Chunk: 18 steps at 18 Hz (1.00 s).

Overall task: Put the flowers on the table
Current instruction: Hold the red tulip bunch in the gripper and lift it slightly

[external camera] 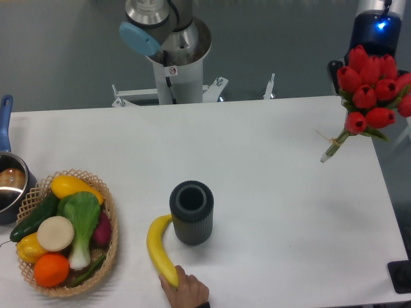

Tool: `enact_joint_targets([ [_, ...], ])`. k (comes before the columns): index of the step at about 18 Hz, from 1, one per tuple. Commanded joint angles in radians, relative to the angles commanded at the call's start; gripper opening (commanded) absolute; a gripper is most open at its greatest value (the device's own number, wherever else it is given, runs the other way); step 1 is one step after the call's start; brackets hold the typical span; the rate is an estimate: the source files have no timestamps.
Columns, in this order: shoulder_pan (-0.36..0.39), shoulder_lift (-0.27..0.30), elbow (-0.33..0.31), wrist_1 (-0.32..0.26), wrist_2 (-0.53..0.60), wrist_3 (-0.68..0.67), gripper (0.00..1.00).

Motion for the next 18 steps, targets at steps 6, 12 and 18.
enact_joint_targets([
  [6, 0.005, 0.003, 0.0, -0.005, 0.005, 0.0, 0.34],
  [12, -0.018, 0.032, -0.003, -0.006, 0.216, -0.002, 0.34],
  [18, -0.103, 0.02, -0.008, -0.006, 0.437, -0.003, 0.38],
])
